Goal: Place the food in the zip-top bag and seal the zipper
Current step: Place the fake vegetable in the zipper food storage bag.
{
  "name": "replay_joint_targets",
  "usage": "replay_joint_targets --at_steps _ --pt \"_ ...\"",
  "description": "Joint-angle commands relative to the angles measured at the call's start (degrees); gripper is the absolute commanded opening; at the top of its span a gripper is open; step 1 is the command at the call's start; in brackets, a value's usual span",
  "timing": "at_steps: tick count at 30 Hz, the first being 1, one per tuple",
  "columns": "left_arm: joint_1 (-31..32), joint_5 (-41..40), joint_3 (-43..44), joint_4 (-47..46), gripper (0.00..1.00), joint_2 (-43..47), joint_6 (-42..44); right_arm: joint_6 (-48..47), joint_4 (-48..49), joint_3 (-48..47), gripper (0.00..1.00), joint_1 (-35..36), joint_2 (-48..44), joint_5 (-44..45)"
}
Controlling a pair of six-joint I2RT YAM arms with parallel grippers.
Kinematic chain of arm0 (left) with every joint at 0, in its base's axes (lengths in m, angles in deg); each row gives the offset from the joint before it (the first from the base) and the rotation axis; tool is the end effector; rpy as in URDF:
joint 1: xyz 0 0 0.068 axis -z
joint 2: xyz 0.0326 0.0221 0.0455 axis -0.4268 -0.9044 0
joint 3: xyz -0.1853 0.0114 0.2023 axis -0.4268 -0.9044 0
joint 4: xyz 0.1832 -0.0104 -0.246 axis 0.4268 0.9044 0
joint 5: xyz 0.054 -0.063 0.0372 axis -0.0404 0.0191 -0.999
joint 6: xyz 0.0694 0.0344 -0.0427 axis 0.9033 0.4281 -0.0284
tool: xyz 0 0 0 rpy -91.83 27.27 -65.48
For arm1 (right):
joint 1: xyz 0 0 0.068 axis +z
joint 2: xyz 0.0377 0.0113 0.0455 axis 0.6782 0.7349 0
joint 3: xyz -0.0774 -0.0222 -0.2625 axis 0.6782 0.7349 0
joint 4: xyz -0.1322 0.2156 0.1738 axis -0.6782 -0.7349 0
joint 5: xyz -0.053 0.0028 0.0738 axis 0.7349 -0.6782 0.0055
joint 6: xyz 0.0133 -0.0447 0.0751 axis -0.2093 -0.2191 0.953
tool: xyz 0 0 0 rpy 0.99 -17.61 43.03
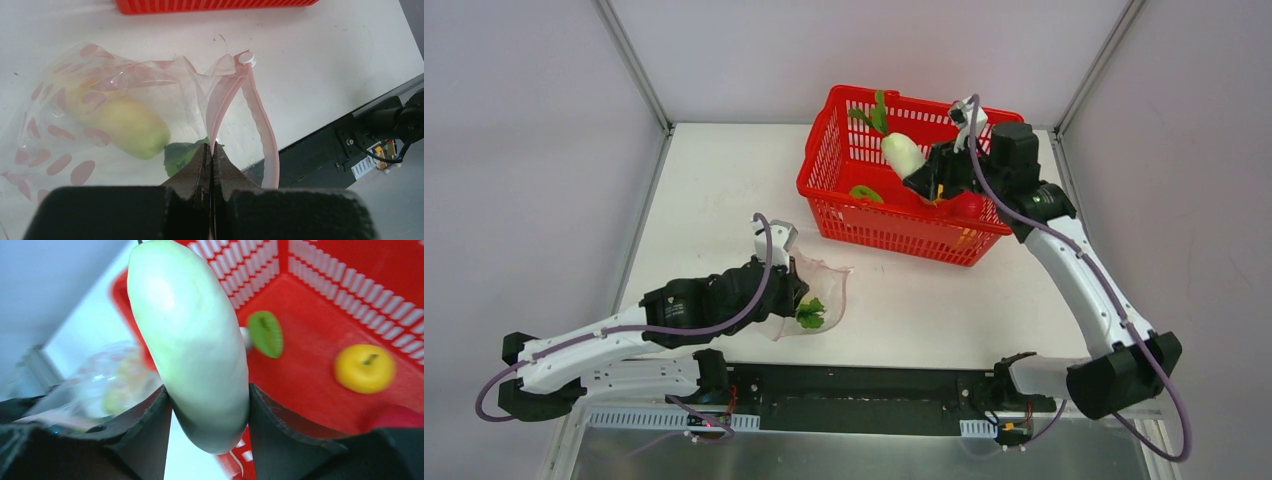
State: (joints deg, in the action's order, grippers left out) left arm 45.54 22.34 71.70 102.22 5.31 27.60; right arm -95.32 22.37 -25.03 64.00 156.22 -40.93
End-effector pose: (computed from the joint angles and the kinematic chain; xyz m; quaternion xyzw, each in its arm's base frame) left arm 0.1122 -0.2091 0.3427 0.1200 0.8312 -0.2822 0.4638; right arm 0.3448 0.1677 0.3928 -0.3247 0.7351 0.2219 0.5523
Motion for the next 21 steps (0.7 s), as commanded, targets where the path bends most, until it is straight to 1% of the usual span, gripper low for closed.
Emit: replay_joint_targets --at_steps 1,4,6,7,10,12,14,17,21 --pt "-0.2 -1.8 -0.3 -3.6 0.00 -0.7 -1.0 12.5 6.8 3.4 0.38 0.6 -7.7 -16.1" --pt "-0.1 -1.4 -0.4 -4.4 0.00 -1.3 -1.4 15.9 5.6 5.4 0.38 1.1 -11.5 -19.2" --pt "-0.2 -0.7 -0.8 -5.3 0.00 -1.7 -1.5 19.1 6.1 8.0 0.38 1.6 -13.9 -19.7" --pt "-0.2 -0.3 -0.8 -5.6 0.00 -2.1 -1.3 20.8 6.9 9.6 0.38 2.1 -15.2 -19.9" --pt "-0.2 -0.2 0.7 -4.9 0.00 -4.1 -0.8 26.0 13.3 15.7 0.38 4.1 -19.0 -21.9" --pt "-0.2 -0.1 1.8 -4.6 0.00 -5.1 -0.2 27.1 14.7 18.3 0.38 4.8 -20.7 -23.1" --pt "-0.2 -0.2 2.0 -5.1 0.00 -5.3 -0.1 25.8 10.0 18.6 0.38 5.1 -21.4 -22.5" --pt "-0.2 -0.1 0.4 -6.2 0.00 -4.8 -0.5 24.0 4.2 20.2 0.38 6.3 -23.0 -17.4" --pt "-0.2 0.1 0.2 -4.6 0.00 -5.7 -1.4 20.7 -3.8 21.6 0.38 9.0 -23.3 -19.9"
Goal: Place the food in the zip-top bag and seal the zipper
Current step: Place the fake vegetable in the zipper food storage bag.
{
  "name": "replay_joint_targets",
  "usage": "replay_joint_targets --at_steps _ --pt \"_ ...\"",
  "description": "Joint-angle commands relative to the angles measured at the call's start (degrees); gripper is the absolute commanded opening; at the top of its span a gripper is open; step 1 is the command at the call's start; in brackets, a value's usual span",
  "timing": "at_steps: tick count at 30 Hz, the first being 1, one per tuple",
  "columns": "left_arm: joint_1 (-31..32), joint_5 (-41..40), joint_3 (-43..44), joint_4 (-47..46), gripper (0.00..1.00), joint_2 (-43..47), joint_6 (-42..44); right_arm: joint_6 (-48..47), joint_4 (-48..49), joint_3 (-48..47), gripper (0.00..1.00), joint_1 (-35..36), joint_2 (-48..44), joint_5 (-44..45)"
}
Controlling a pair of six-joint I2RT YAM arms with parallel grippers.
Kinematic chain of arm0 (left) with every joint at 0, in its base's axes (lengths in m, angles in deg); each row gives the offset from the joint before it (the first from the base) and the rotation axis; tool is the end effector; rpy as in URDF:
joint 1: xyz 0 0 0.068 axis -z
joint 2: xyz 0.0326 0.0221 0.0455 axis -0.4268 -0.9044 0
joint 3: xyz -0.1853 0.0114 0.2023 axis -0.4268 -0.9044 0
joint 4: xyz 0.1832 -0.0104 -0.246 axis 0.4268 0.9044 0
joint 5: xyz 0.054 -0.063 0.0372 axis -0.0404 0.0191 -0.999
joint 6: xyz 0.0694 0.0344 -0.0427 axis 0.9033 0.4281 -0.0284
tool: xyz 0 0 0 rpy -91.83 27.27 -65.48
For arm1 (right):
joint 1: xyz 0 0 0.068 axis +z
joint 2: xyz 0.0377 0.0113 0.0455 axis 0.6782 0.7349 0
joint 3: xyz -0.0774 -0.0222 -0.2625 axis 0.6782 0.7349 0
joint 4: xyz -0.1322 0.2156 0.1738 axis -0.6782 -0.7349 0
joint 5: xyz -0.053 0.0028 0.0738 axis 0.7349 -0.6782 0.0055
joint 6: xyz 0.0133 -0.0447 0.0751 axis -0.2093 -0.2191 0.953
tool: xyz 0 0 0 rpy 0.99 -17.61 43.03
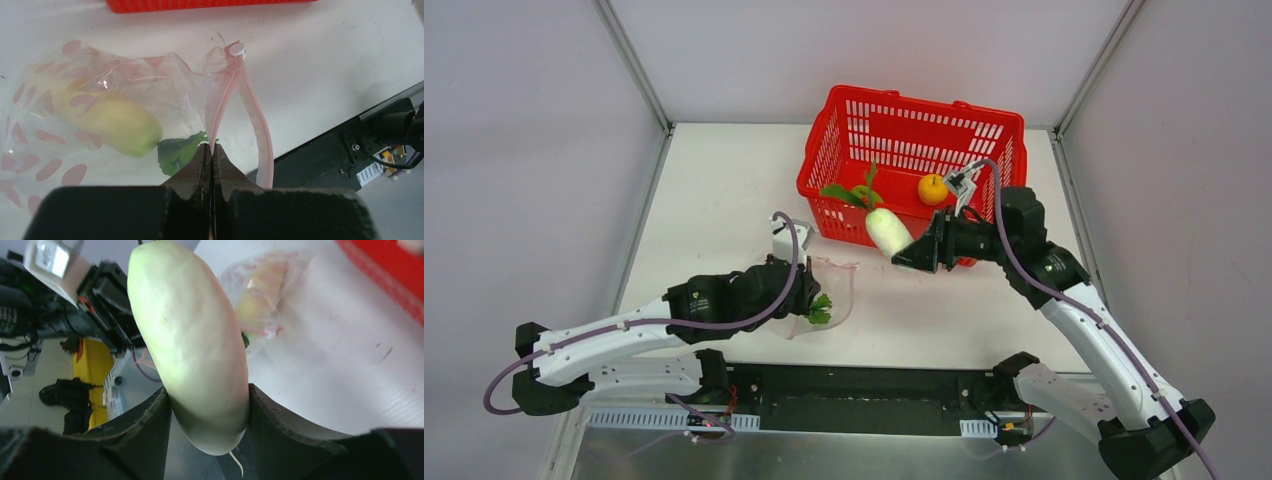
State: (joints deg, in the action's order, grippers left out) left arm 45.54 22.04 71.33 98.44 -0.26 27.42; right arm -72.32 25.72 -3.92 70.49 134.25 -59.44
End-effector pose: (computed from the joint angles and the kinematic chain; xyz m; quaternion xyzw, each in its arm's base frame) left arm 0.1211 -0.2336 0.3263 0.1238 0.8389 -0.2673 0.4576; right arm 0.2230 0.1767 0.3669 -0.3089 0.7047 0.4658 0.4370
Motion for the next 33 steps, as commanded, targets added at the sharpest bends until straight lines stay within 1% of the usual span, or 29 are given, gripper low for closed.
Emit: replay_joint_targets --at_steps 1,3,7,11,13,15,17,20,22,25,27,28,33 --pt "-0.2 0.1 0.2 -1.2 0.00 -0.1 -1.3 -3.2 -9.2 0.4 0.38 3.6 -1.1 -2.1" --pt "-0.2 -0.7 -0.6 -2.5 0.00 0.4 -1.4 -2.6 -11.8 1.1 0.38 5.7 -1.1 -1.2" --pt "-0.2 -3.1 -0.8 -2.8 0.00 1.4 -1.3 -0.5 -13.6 2.3 0.34 10.9 -0.4 0.5" --pt "-0.2 -5.4 -0.7 -1.3 0.00 2.5 -1.5 -1.4 -19.4 1.9 0.34 17.0 2.2 5.9" --pt "-0.2 -6.3 -0.8 -0.7 0.00 3.2 -1.1 -2.5 -21.5 1.9 0.34 19.1 3.4 5.3" --pt "-0.2 -7.4 -0.7 0.1 0.00 3.8 -0.5 -2.6 -22.2 1.6 0.31 21.2 5.0 5.0" --pt "-0.2 -7.8 -0.4 0.4 0.00 4.2 0.4 -2.9 -22.5 0.7 0.31 23.1 7.2 6.7" --pt "-0.2 -7.0 0.2 1.0 0.00 4.5 1.6 -4.0 -24.3 -2.1 0.30 24.2 10.6 10.3" --pt "-0.2 -6.2 0.2 1.4 0.00 5.1 1.9 -4.2 -25.1 -3.6 0.31 24.5 12.4 11.5" --pt "-0.2 -2.6 -0.7 0.2 0.00 5.5 3.7 -3.5 -24.9 -6.4 0.31 24.7 14.0 16.6" --pt "-0.2 0.0 -0.6 -0.4 0.00 4.9 5.0 -3.9 -25.3 -8.7 0.30 24.7 15.4 17.9" --pt "-0.2 1.2 -0.4 -0.6 0.00 4.4 5.5 -5.1 -26.3 -9.8 0.31 24.6 16.4 17.3" --pt "0.0 4.7 2.0 -1.0 0.00 -0.2 7.0 -11.0 -35.8 -17.4 0.31 25.0 24.3 21.7"
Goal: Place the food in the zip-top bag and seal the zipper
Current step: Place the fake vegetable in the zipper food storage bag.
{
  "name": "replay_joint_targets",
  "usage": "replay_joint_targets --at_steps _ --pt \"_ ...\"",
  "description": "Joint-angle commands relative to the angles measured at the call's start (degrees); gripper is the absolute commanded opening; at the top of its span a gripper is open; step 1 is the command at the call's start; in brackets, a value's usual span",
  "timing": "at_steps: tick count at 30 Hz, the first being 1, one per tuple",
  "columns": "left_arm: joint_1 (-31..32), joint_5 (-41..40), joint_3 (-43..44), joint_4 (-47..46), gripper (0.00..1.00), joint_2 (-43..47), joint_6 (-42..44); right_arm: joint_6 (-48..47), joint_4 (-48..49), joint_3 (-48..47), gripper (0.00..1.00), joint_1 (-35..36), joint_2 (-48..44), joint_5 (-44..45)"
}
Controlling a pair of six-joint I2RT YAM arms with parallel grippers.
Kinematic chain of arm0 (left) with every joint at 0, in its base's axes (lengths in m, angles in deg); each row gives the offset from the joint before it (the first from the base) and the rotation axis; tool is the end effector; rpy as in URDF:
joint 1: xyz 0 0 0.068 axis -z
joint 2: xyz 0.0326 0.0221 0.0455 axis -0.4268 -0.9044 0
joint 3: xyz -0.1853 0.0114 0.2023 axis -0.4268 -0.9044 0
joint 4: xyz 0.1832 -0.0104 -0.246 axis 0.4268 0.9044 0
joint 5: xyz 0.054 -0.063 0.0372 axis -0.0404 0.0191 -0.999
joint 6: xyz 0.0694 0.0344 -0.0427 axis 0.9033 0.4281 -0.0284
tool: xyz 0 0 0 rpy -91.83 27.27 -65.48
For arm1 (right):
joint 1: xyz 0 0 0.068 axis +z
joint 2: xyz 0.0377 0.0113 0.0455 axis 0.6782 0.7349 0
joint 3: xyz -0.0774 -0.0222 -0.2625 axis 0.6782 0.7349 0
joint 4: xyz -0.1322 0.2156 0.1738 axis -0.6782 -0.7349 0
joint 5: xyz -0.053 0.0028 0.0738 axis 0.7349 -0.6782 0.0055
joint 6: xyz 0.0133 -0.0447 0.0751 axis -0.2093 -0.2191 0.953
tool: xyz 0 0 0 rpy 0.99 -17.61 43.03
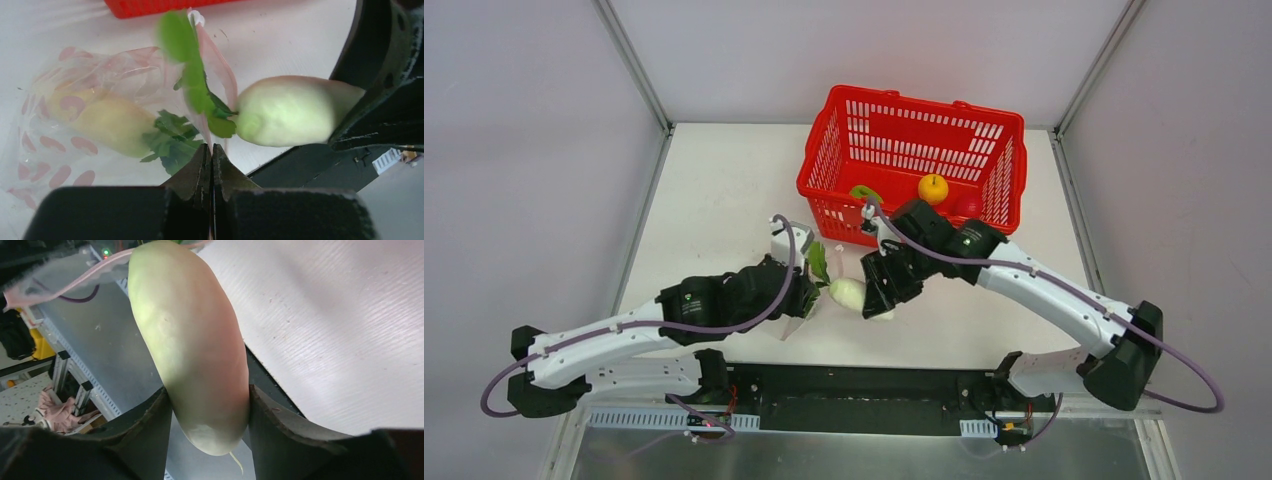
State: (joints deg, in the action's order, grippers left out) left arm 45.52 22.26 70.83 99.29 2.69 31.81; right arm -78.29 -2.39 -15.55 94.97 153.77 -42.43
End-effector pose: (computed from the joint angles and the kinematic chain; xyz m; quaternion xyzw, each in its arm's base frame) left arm 0.1170 -0.2224 0.3329 0.1517 0.8282 -0.2609 0.4723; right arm 0.1769 0.2824 0.2881 -0.4169 0.8218 0.3404 0.1868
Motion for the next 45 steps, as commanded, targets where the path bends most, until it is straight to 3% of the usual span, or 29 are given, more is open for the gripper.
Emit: replay_joint_targets --at_steps 1,5,14,21,26,30,34,41,45 --pt "0.3 4.6 2.8 -2.4 0.00 -3.9 2.6 -5.7 -9.1 -6.8 0.31 0.8 6.1 5.0" --pt "1.4 3.1 4.1 -3.6 0.00 -6.3 2.4 -8.3 -12.3 -7.4 0.32 3.7 6.9 3.6" --pt "2.1 5.0 2.9 -4.6 0.00 -6.5 3.8 -9.1 -13.1 -9.7 0.32 4.5 -0.5 11.0" --pt "4.4 10.4 4.7 -6.5 0.00 -9.9 7.9 -9.7 -13.1 -11.0 0.31 4.6 5.4 9.5" --pt "5.6 9.6 7.3 -4.4 0.00 -12.5 8.7 -10.3 -13.5 -11.0 0.31 4.6 7.2 11.6" --pt "5.8 8.8 6.8 -6.6 0.00 -11.8 8.4 -11.0 -13.5 -10.2 0.31 4.9 7.5 7.2" --pt "5.8 3.7 5.3 -9.0 0.00 -10.2 5.6 -9.7 -9.1 -7.9 0.34 5.3 5.6 3.4" --pt "5.9 8.3 1.9 -19.9 0.00 -8.2 5.6 -2.6 0.2 -6.8 0.40 5.3 3.6 4.6" --pt "6.1 9.1 1.9 -21.1 0.00 -8.4 6.3 2.3 8.6 -3.2 0.38 5.3 2.5 -1.6"
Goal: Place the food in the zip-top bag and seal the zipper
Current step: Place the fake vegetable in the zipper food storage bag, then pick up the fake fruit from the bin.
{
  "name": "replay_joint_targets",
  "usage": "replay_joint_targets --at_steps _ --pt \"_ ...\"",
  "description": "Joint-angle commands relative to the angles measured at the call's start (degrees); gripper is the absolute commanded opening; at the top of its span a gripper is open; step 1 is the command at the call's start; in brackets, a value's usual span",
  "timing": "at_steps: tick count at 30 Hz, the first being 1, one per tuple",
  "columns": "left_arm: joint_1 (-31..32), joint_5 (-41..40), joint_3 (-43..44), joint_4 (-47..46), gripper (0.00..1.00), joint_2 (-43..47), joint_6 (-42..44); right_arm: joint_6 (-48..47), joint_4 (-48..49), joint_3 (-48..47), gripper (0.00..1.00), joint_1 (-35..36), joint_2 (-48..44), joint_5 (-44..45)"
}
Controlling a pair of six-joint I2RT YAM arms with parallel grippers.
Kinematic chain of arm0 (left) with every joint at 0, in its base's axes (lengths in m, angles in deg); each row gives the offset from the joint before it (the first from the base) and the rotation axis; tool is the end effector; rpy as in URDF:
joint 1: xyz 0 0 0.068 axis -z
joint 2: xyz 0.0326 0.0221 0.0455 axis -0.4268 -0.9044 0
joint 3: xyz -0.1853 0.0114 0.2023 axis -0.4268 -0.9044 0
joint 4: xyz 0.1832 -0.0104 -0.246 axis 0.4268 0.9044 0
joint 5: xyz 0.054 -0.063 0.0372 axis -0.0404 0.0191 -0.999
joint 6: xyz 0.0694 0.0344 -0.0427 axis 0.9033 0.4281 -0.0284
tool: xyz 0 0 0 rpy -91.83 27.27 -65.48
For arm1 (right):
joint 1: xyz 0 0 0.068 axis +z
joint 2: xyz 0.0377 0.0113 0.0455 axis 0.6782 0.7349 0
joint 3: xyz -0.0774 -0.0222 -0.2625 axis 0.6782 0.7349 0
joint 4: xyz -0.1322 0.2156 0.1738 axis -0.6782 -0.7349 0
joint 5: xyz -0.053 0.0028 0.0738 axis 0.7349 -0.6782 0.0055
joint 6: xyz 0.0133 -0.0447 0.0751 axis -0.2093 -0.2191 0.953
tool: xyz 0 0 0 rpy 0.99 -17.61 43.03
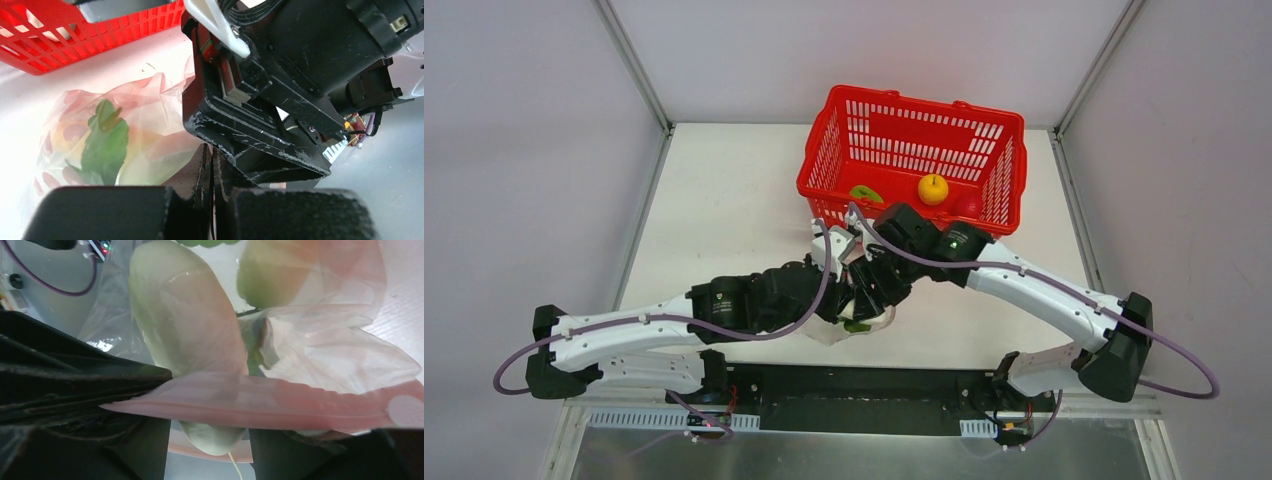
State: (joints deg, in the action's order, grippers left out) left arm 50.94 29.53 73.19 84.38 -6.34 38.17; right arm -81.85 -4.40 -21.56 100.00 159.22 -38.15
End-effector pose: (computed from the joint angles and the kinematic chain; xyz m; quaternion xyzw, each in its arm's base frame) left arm 0.0995 -0.2870 0.3427 0.2435 0.7753 -0.3465 0.4687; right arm 0.1683 0.3130 0.2932 -0.4692 0.8047 0.3091 0.1916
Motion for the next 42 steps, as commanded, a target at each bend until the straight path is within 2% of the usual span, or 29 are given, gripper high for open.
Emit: replay_joint_targets --at_steps 1,2,5,9,11,14,17,23,27,32,36,38,42 --pt "0.8 1.8 -0.6 -6.9 0.00 0.9 0.0 7.3 12.3 3.8 0.42 0.3 -3.1 -6.1" --pt "0.8 1.6 -0.9 -7.2 0.00 1.3 0.0 8.9 13.5 4.6 0.48 0.3 -3.3 -5.0" --pt "0.8 0.1 -2.1 -8.5 0.00 2.8 -0.2 10.5 15.3 6.5 0.55 0.3 -4.3 -3.0" --pt "0.8 -3.4 -3.9 -8.9 0.00 5.2 -1.2 11.6 18.3 8.7 0.72 0.3 -7.6 -5.1" --pt "0.8 -5.4 -5.5 -9.4 0.00 6.7 -1.9 12.0 19.4 9.4 0.77 0.2 -9.1 -5.7" --pt "0.8 -8.2 -7.7 -10.4 0.00 9.5 -3.2 12.1 20.1 9.6 0.78 0.2 -11.2 -6.3" --pt "0.8 -11.2 -9.5 -10.3 0.00 12.6 -4.4 11.2 20.4 9.3 0.70 0.2 -13.2 -8.3" --pt "0.8 -19.7 -11.6 -4.1 0.00 17.5 -9.3 10.4 23.6 9.6 0.64 0.2 -20.2 -6.7" --pt "0.8 -24.3 -13.3 -1.1 0.00 20.8 -12.4 8.5 24.7 9.4 0.68 0.3 -24.7 3.5" --pt "0.8 -23.6 -12.3 3.4 0.00 21.1 -12.9 5.6 24.5 6.8 0.82 0.0 -27.3 28.0" --pt "0.8 -22.5 -12.4 4.0 0.00 21.0 -13.4 0.1 24.2 4.1 0.89 -0.7 -25.0 41.9" --pt "0.8 -22.7 -12.5 4.0 0.00 20.9 -13.9 -1.5 23.7 2.8 0.94 -2.1 -22.8 45.3" --pt "0.8 -23.3 -12.6 4.7 0.00 21.0 -14.6 -1.7 22.7 -1.5 0.98 -9.6 -17.7 42.0"
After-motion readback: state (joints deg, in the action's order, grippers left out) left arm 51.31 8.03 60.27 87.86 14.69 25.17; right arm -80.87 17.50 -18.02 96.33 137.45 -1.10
